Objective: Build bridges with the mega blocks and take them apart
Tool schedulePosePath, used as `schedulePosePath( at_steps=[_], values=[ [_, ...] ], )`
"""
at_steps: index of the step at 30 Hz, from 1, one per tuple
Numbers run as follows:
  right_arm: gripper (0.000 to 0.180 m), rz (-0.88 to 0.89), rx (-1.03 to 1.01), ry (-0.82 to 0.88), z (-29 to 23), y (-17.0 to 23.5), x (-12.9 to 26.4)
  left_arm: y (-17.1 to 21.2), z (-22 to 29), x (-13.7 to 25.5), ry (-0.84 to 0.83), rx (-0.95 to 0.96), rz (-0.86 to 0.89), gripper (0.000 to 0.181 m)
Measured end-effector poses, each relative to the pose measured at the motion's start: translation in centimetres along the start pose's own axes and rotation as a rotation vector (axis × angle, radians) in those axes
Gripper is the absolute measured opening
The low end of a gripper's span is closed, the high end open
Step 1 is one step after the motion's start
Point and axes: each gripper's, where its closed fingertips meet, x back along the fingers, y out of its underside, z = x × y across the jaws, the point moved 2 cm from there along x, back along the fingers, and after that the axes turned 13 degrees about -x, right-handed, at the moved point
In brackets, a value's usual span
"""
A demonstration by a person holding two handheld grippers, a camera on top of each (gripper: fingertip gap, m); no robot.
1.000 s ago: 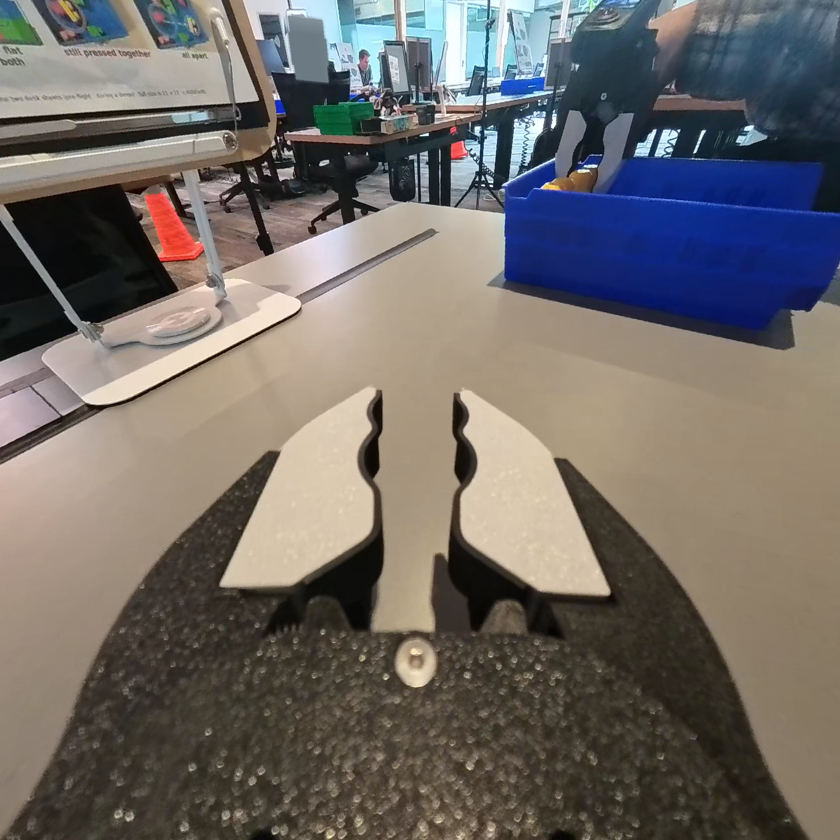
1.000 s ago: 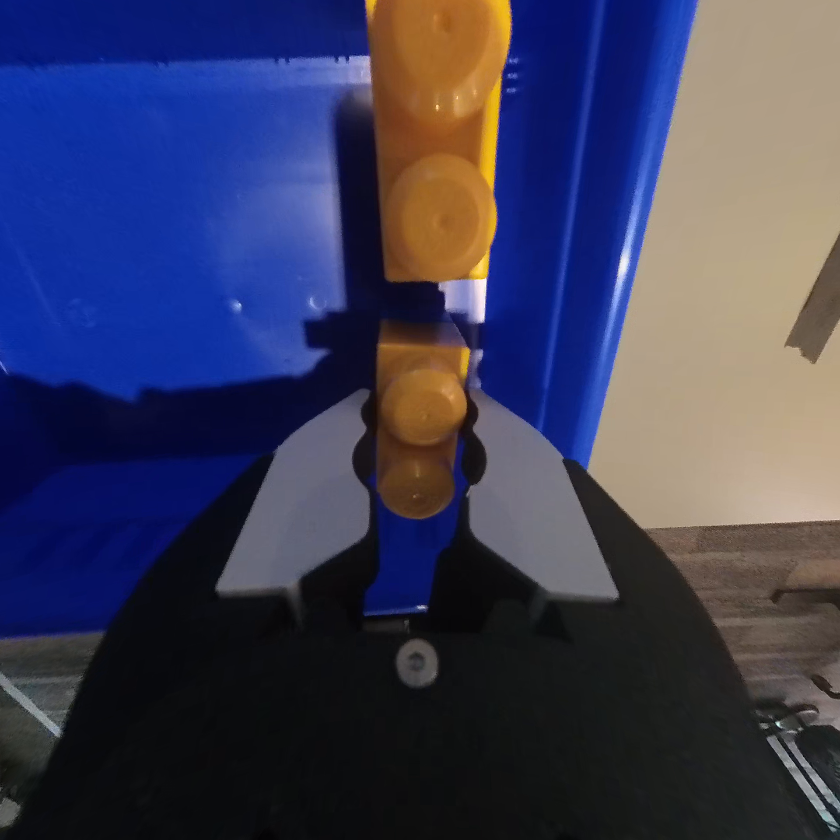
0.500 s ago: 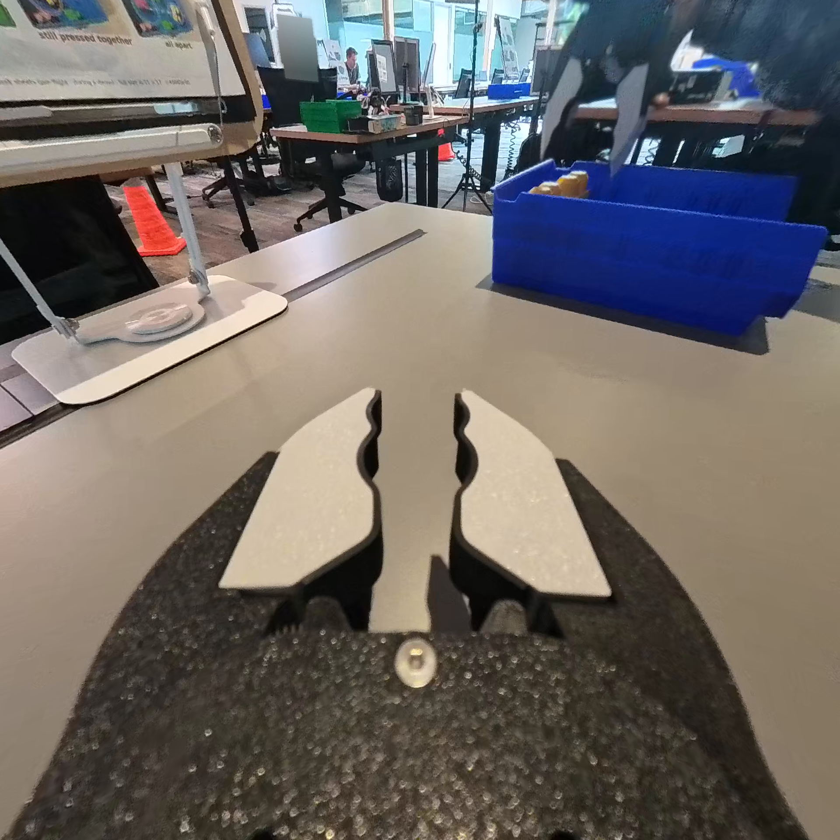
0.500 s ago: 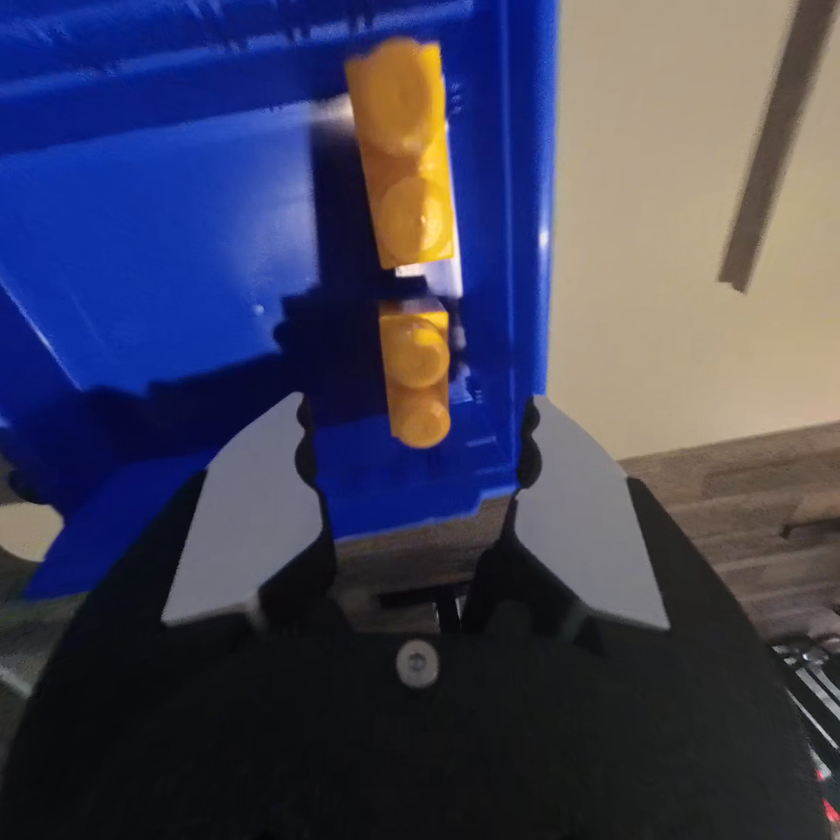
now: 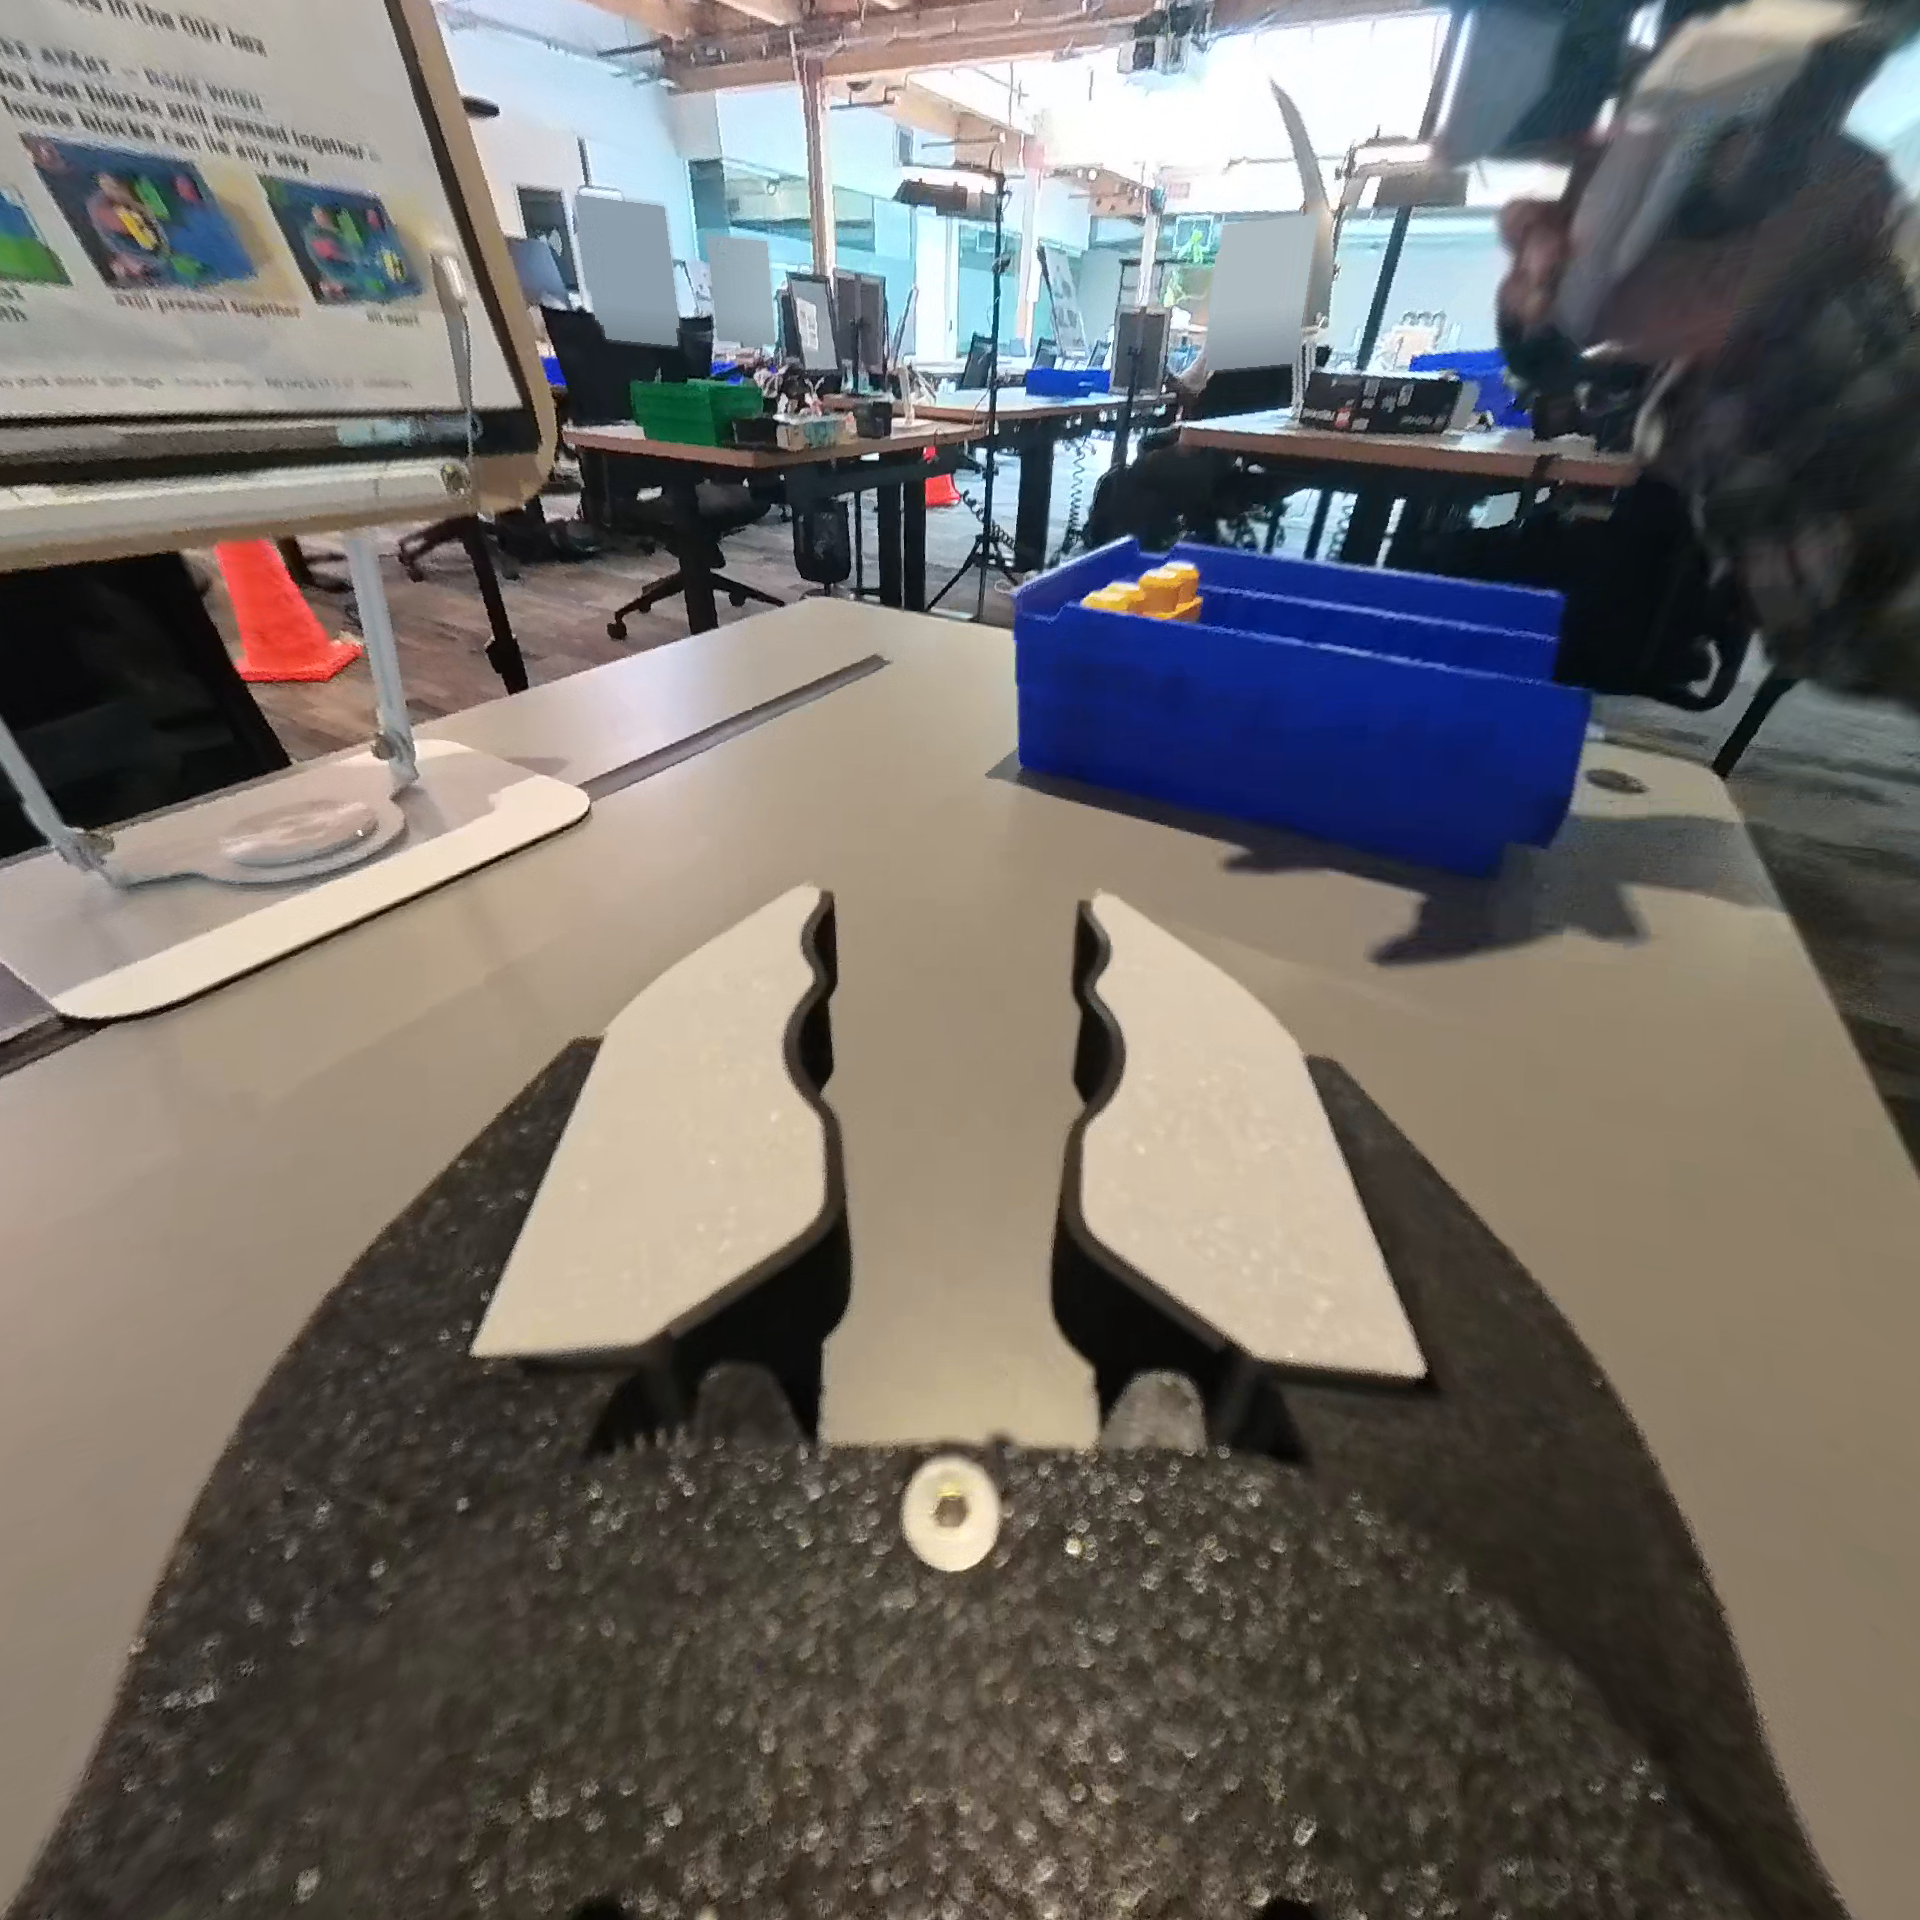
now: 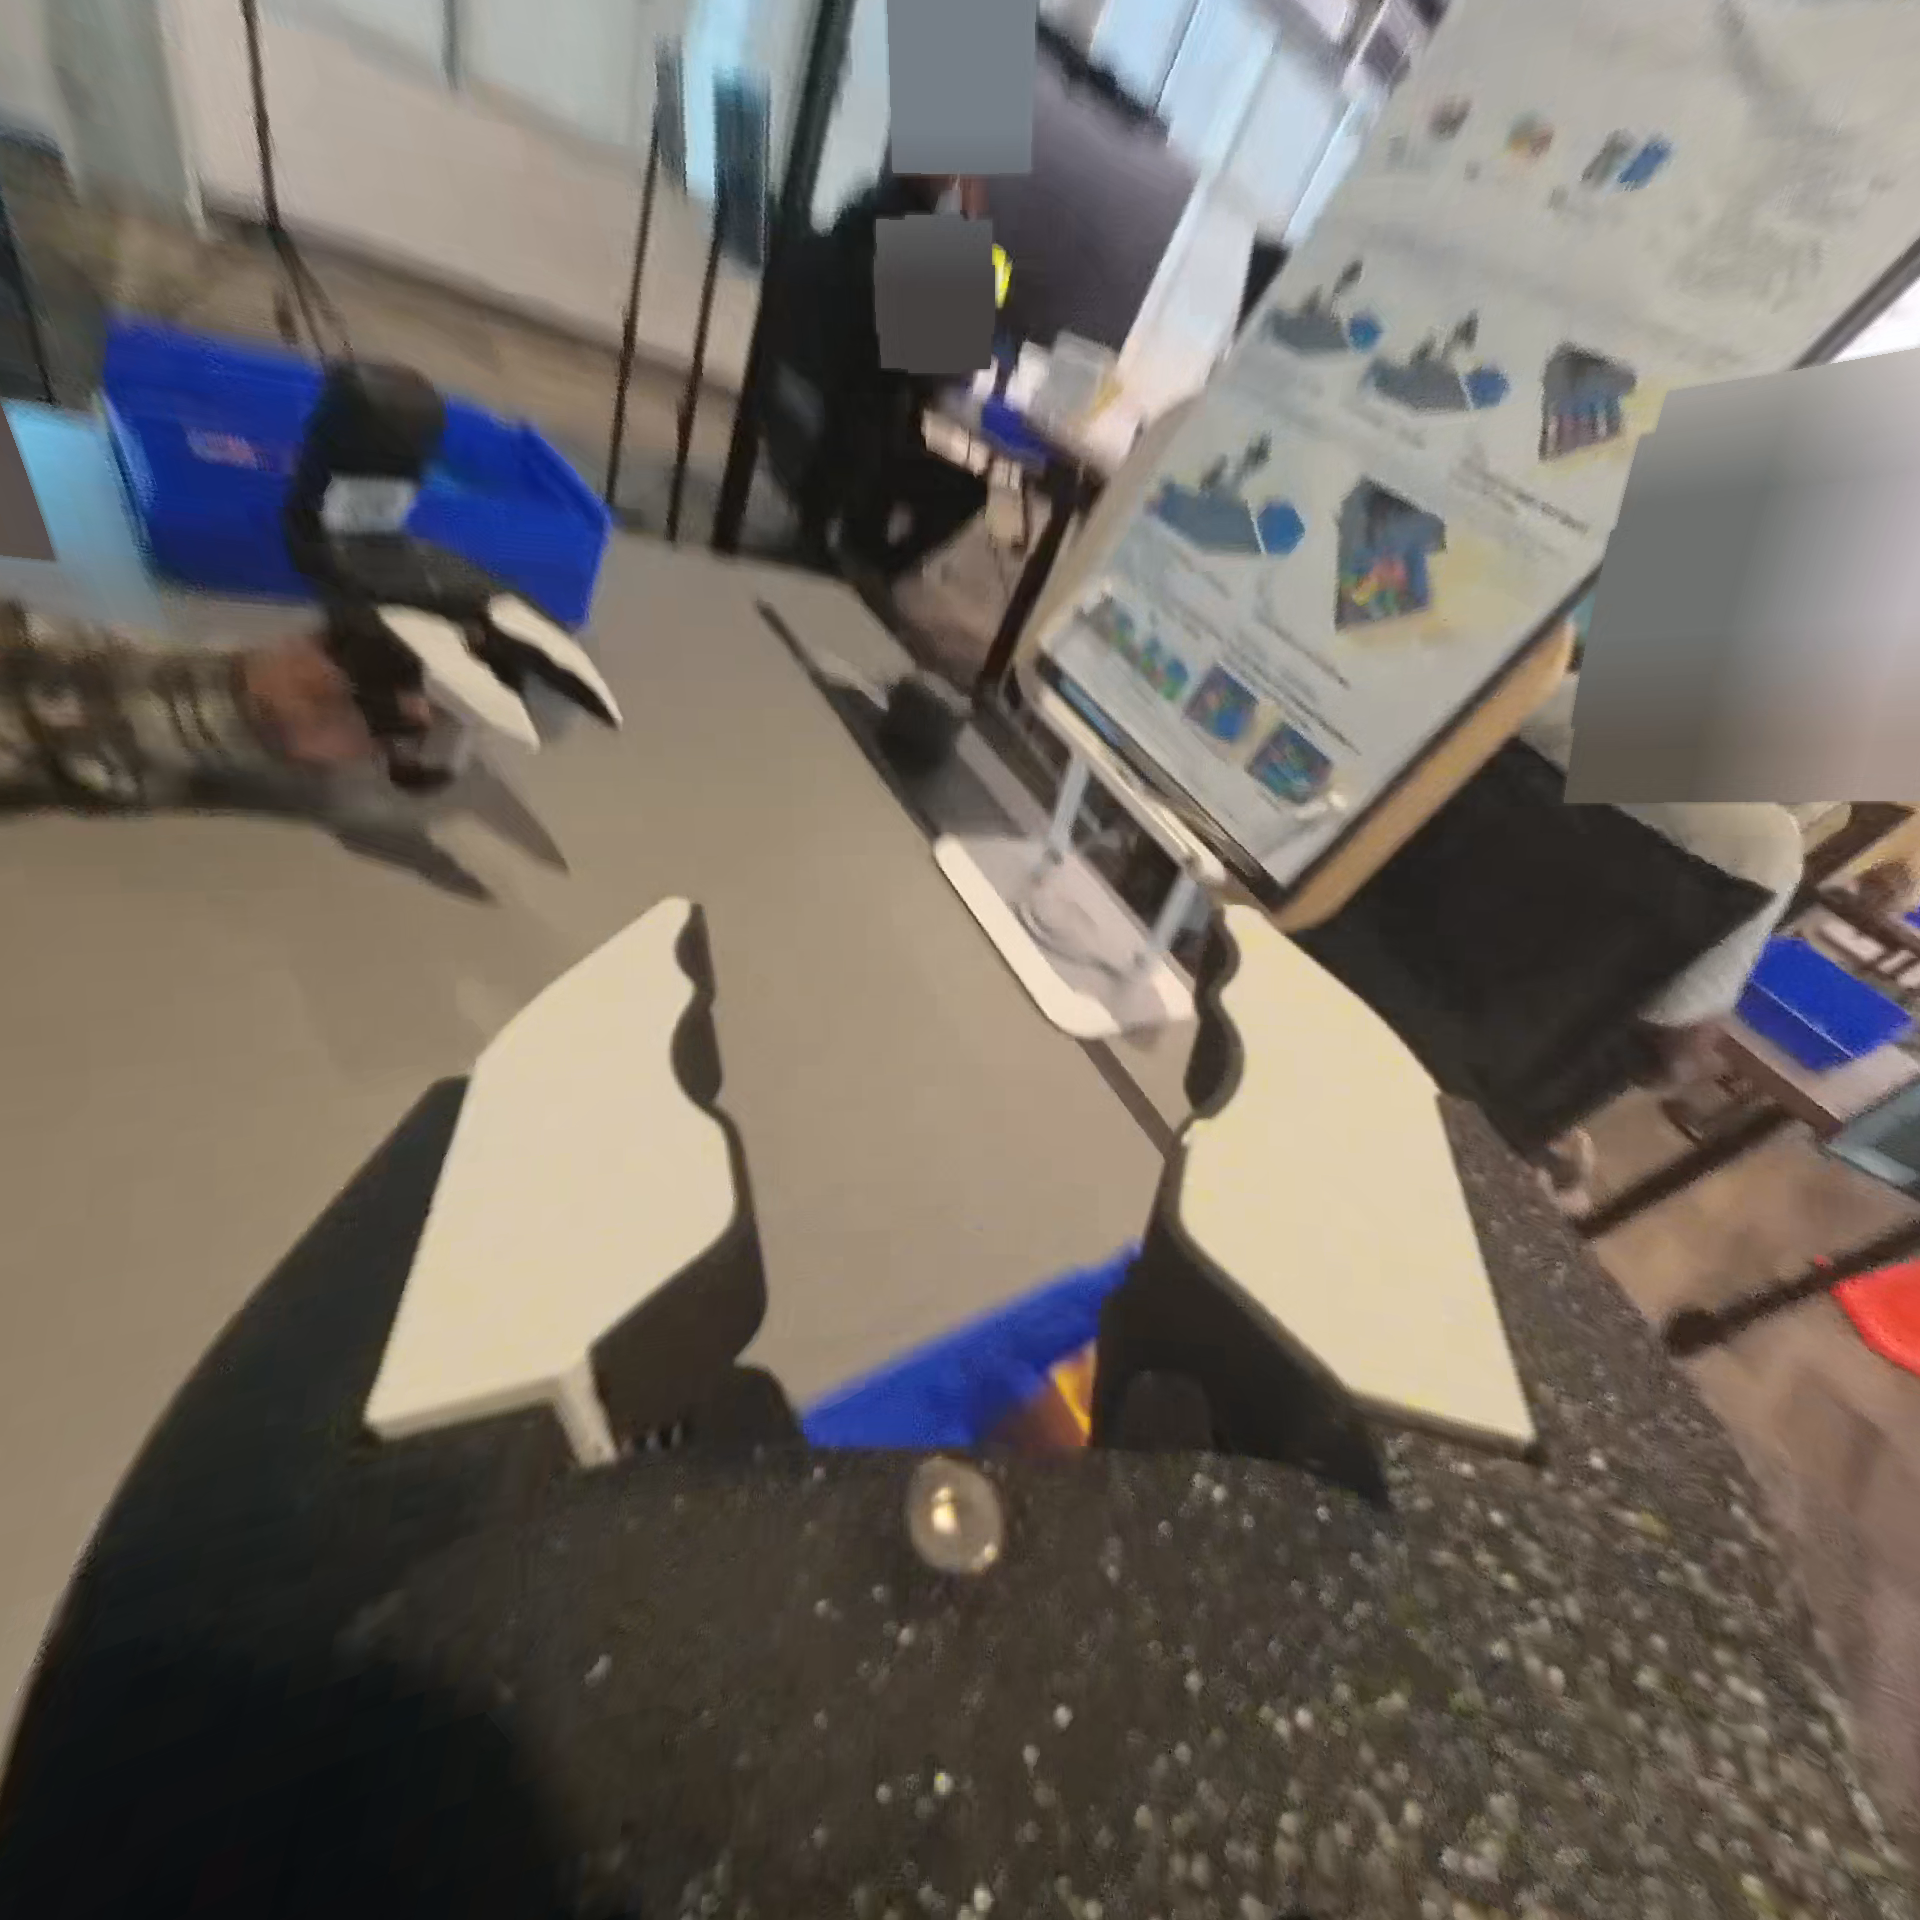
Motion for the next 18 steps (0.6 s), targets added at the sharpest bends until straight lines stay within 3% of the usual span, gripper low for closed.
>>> schedulePosePath(
  at_steps=[6, 11, 13, 18],
  values=[
    [0.083, 0.357, -0.207, -0.097, -7.2, 2.9, -5.0, -2.6, 1.5, 3.7, -0.041, -0.030, 0.075, 0.047],
    [0.073, 0.358, -0.300, -0.212, -9.8, 5.5, -9.5, -4.7, 2.5, 8.6, -0.085, -0.076, 0.071, 0.049],
    [0.080, 0.345, -0.293, -0.215, -10.2, 6.2, -11.1, -5.7, 2.3, 11.4, -0.131, -0.119, 0.027, 0.050],
    [0.080, 0.240, -0.256, -0.242, -11.6, 8.7, -14.2, -7.2, -2.7, 22.9, -0.401, -0.207, -0.261, 0.059]
  ],
)
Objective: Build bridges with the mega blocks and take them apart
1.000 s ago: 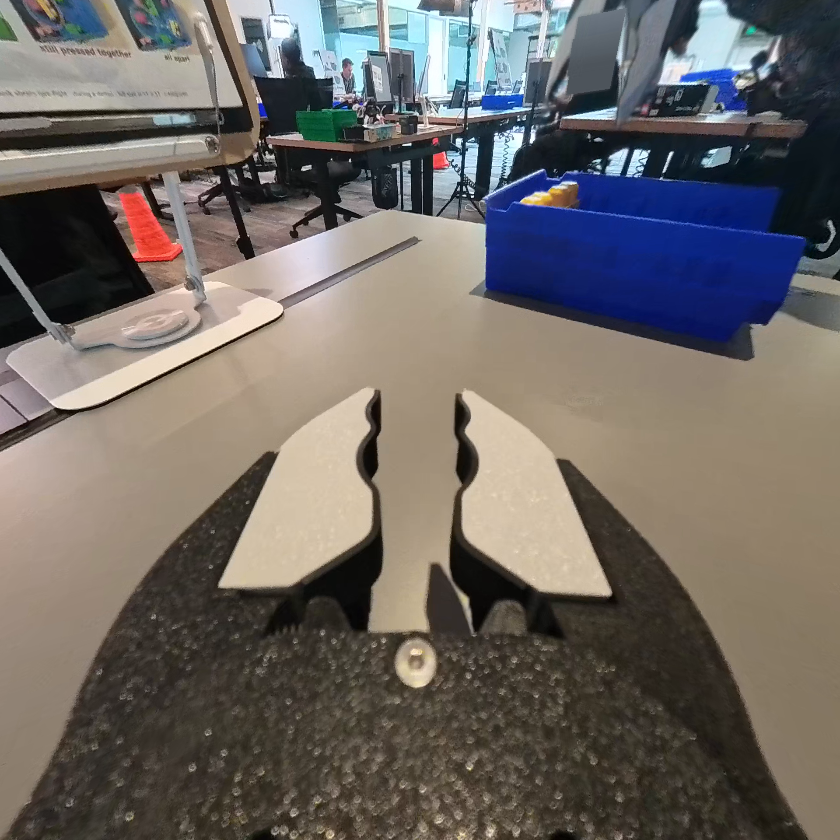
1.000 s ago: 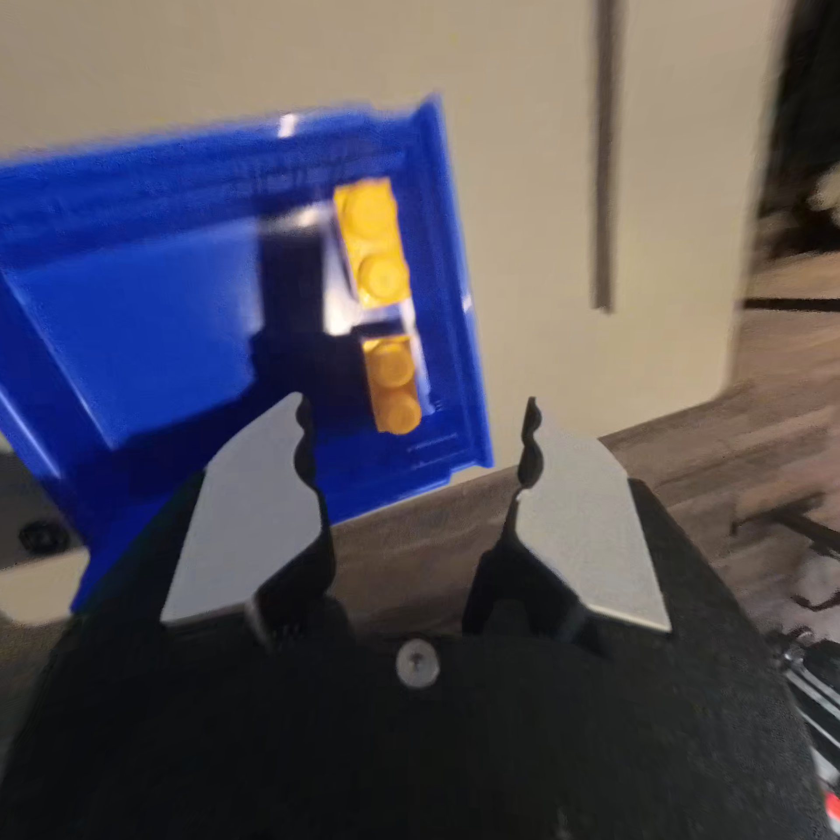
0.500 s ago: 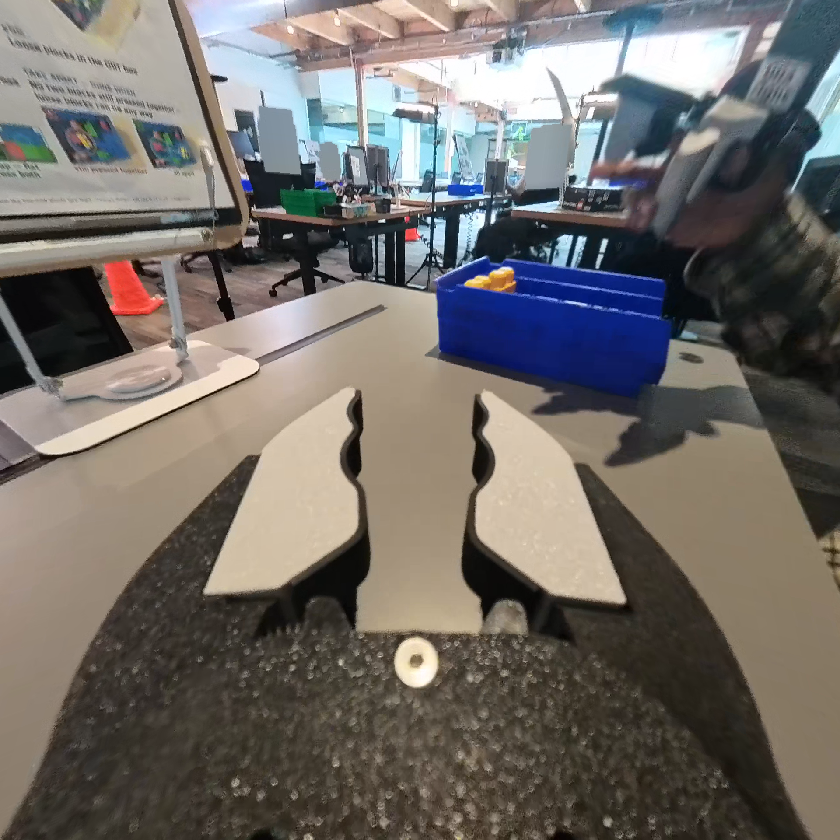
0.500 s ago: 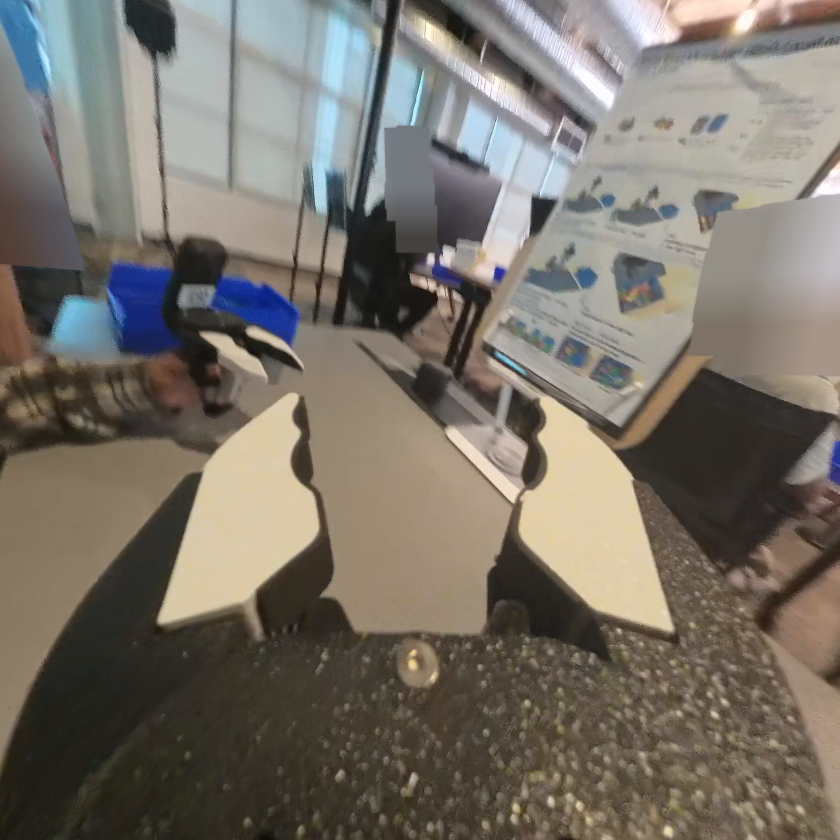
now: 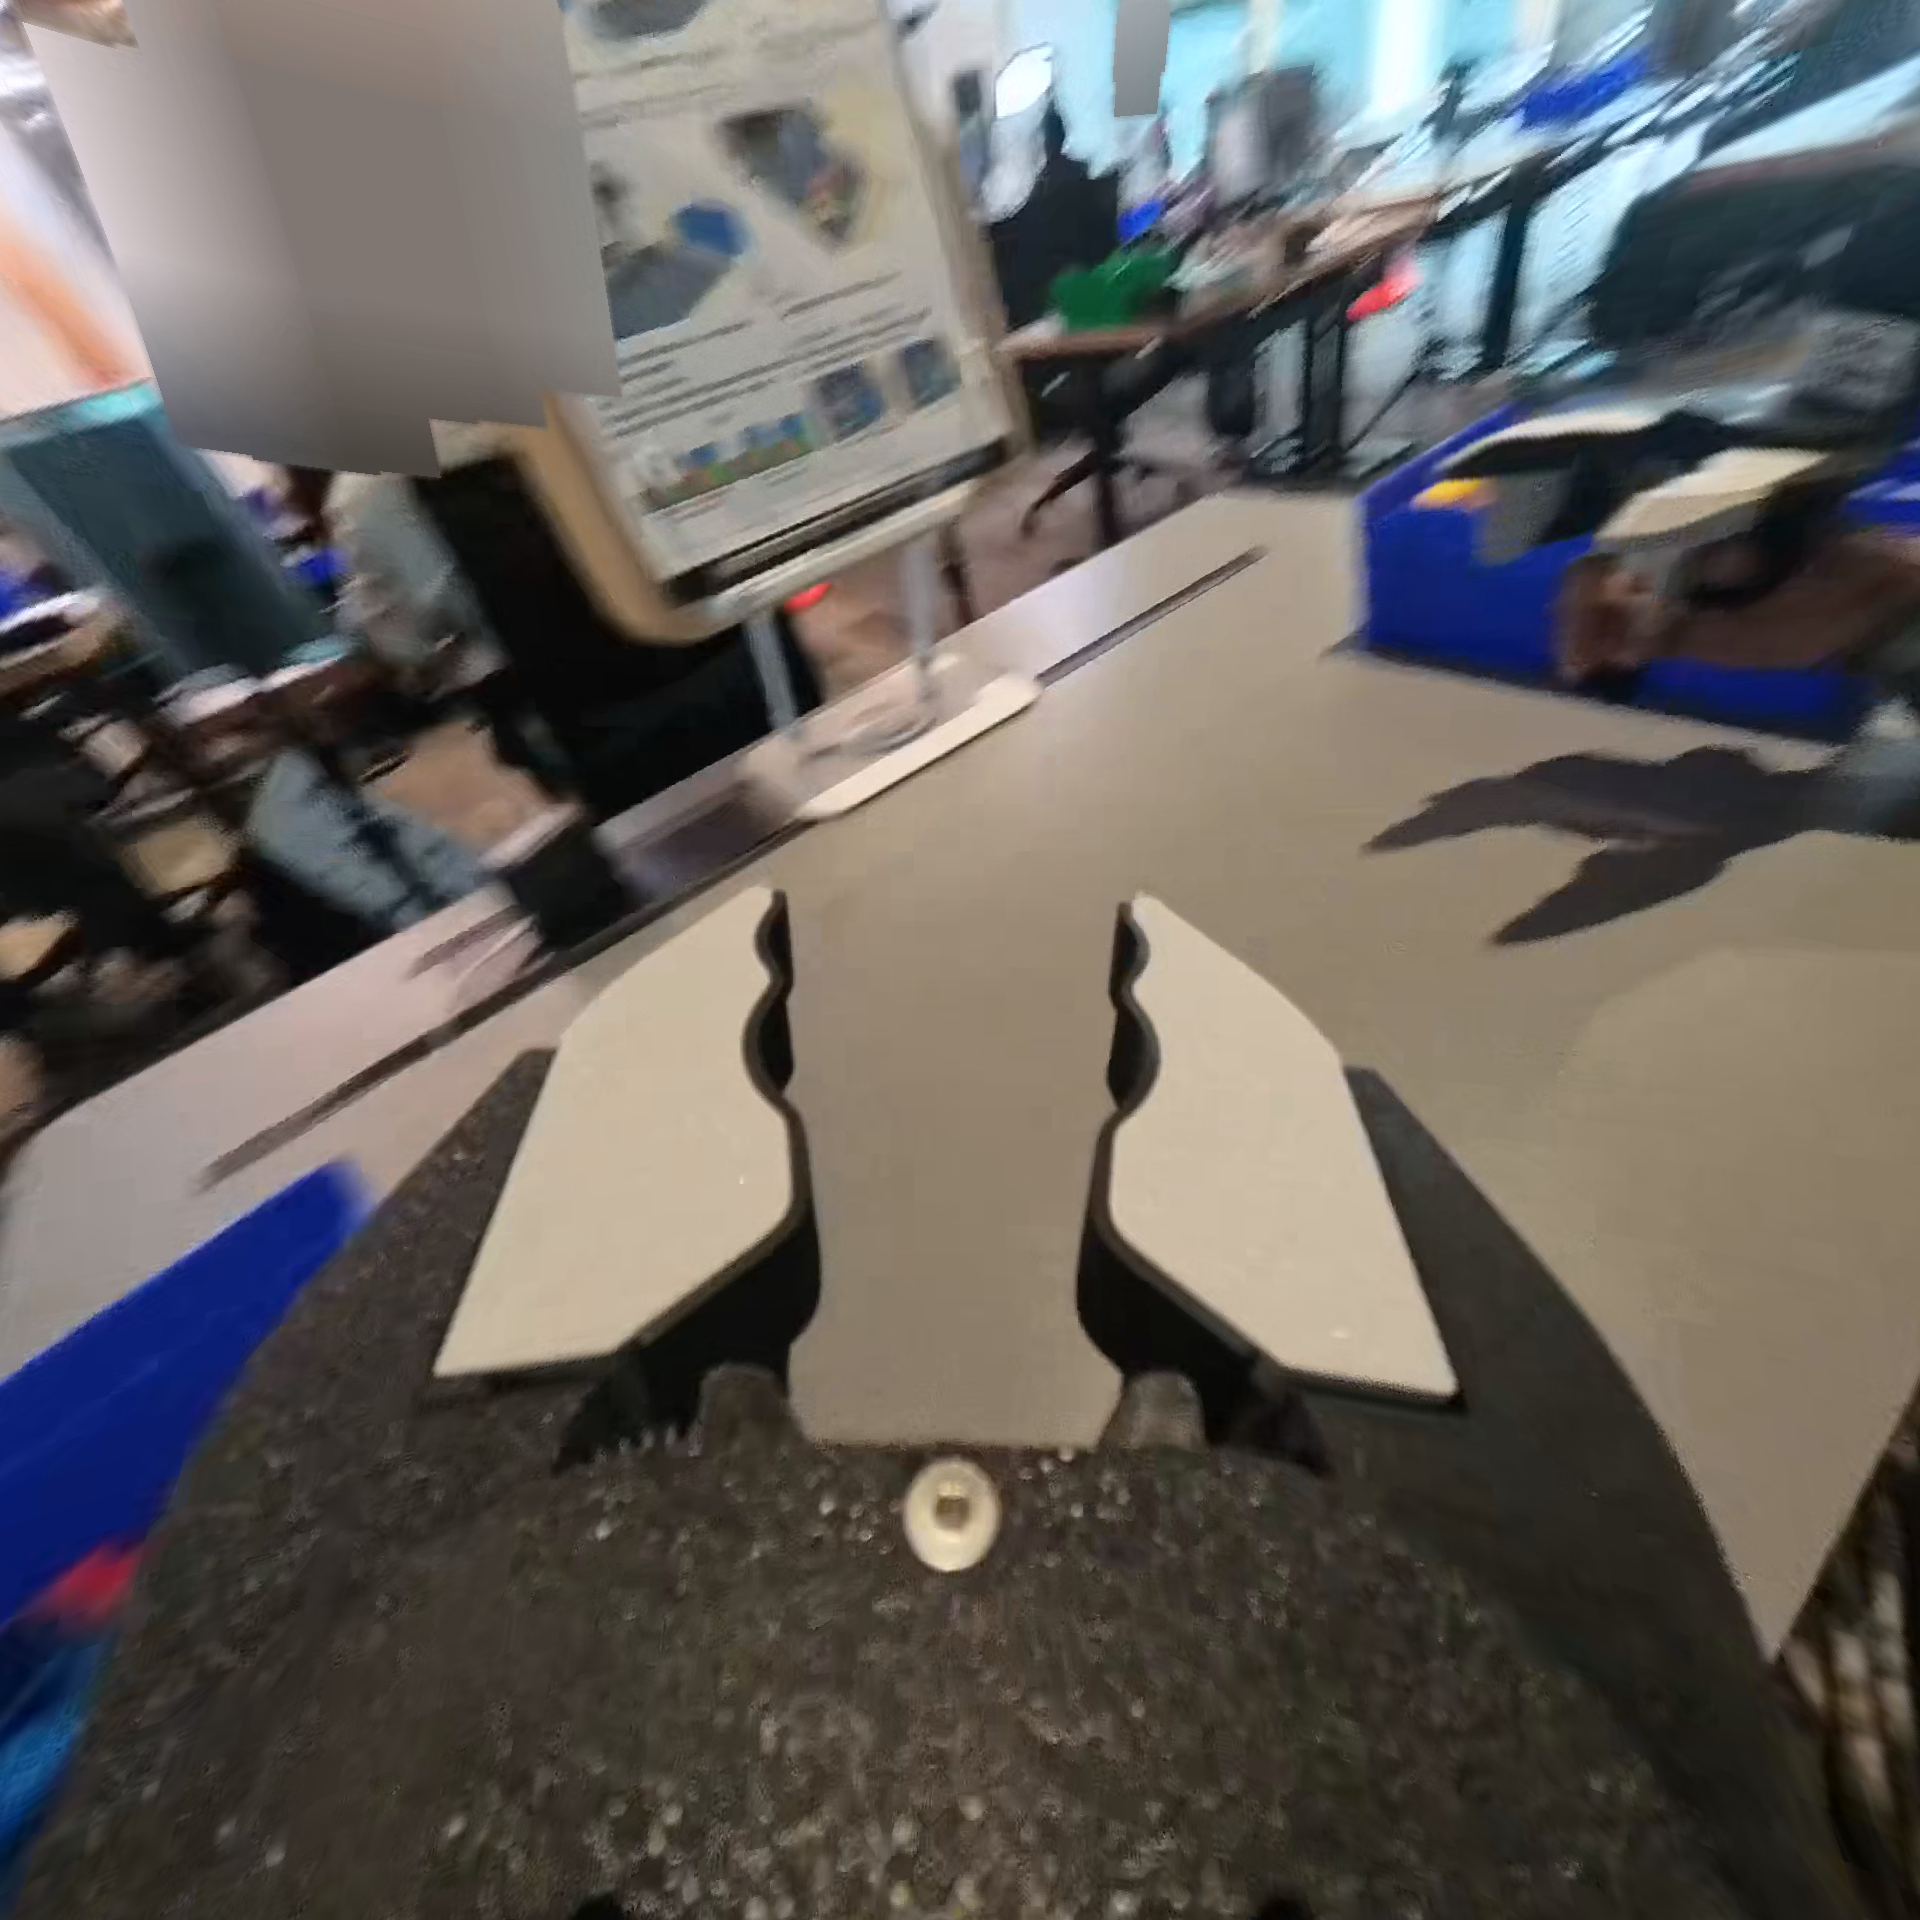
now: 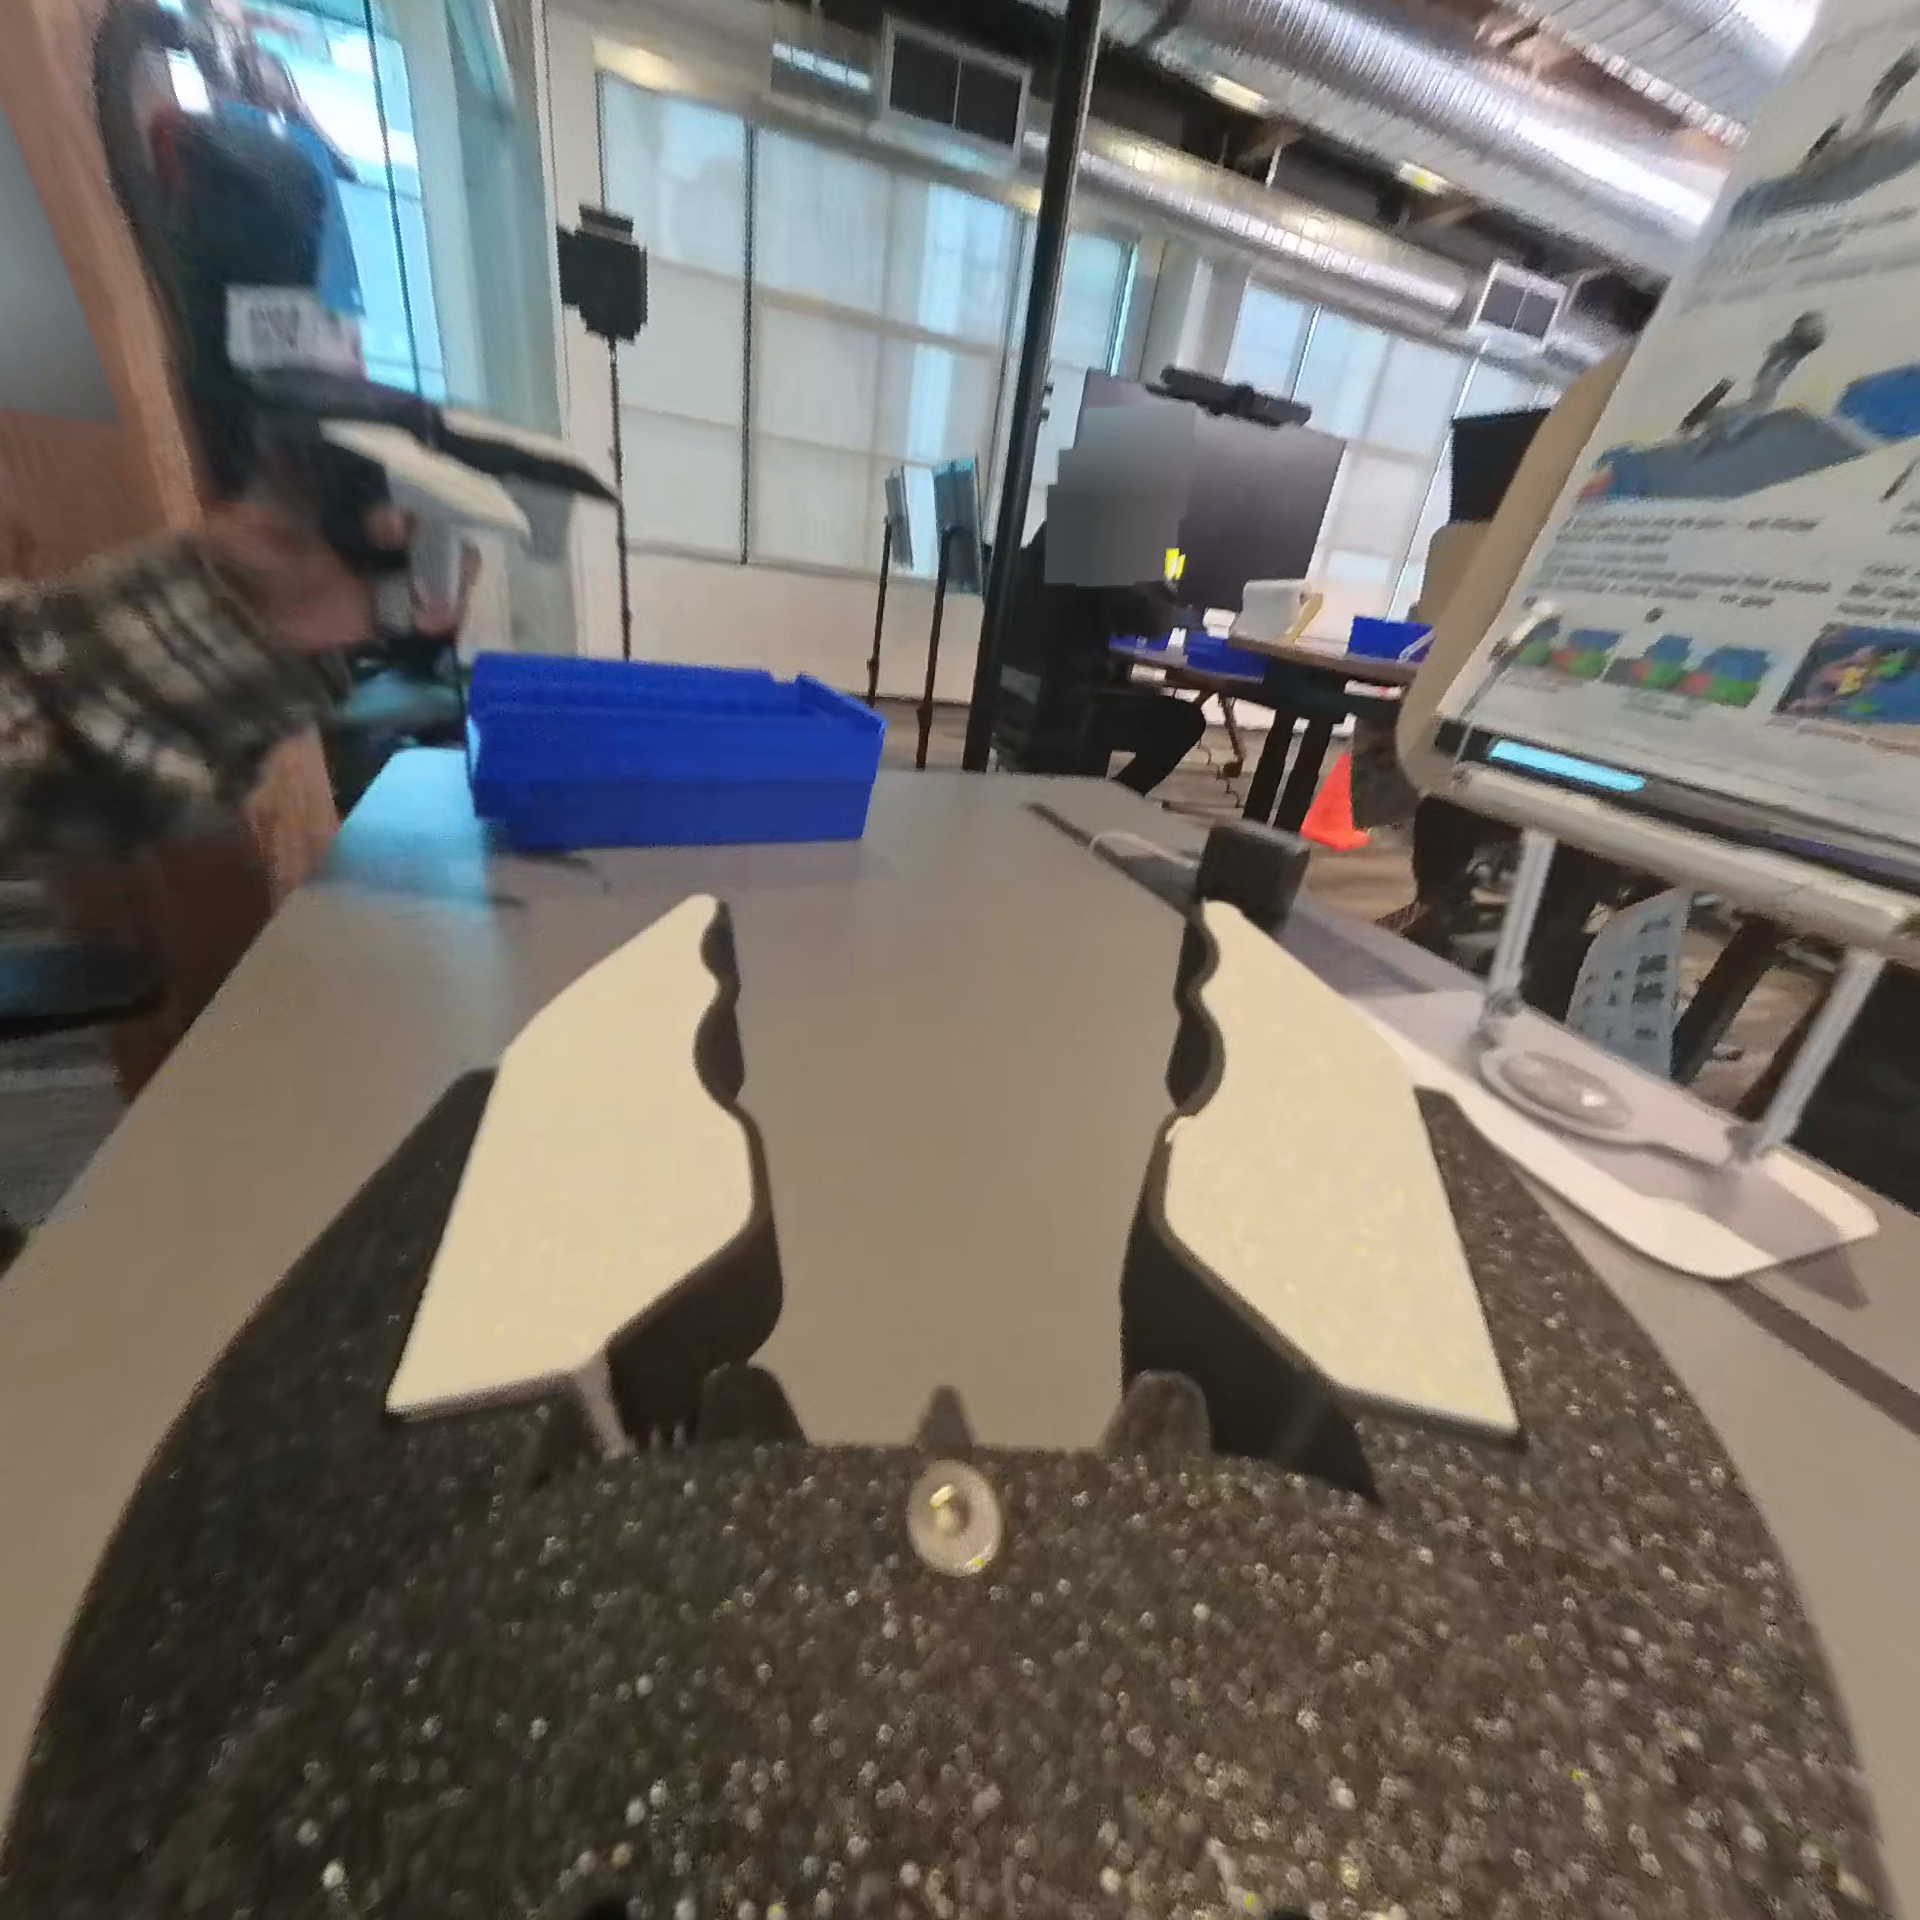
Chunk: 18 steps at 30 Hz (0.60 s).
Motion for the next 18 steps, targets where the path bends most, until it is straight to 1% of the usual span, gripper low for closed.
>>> schedulePosePath(
  at_steps=[2, 4, 6, 8, 11, 13, 15, 18],
  values=[
    [0.083, -0.058, -0.026, -0.014, -0.1, 1.5, -0.7, 2.1, -4.4, 3.7, -0.081, 0.043, -0.123, 0.058],
    [0.084, -0.092, -0.045, -0.018, -0.3, 2.7, -1.0, 4.7, -8.3, 6.8, -0.135, 0.130, -0.233, 0.060],
    [0.084, -0.108, -0.054, -0.022, -0.5, 3.7, -1.3, 7.3, -11.5, 9.1, -0.159, 0.199, -0.321, 0.061],
    [0.082, -0.134, -0.066, -0.042, -0.9, 4.6, -1.5, 9.6, -13.7, 10.5, -0.146, 0.212, -0.395, 0.061],
    [0.077, -0.187, -0.042, -0.049, -1.1, 6.0, -1.5, 13.3, -15.3, 12.1, -0.083, 0.220, -0.549, 0.061],
    [0.073, -0.213, -0.038, -0.059, -1.3, 6.6, -1.5, 15.4, -15.2, 12.9, -0.031, 0.272, -0.647, 0.060],
    [0.068, -0.219, -0.044, -0.084, -1.5, 6.8, -1.5, 16.9, -14.8, 13.2, -0.003, 0.291, -0.722, 0.058],
    [0.066, -0.227, -0.046, -0.094, -1.5, 7.0, -1.6, 17.9, -14.5, 12.8, -0.007, 0.271, -0.780, 0.056]
  ],
)
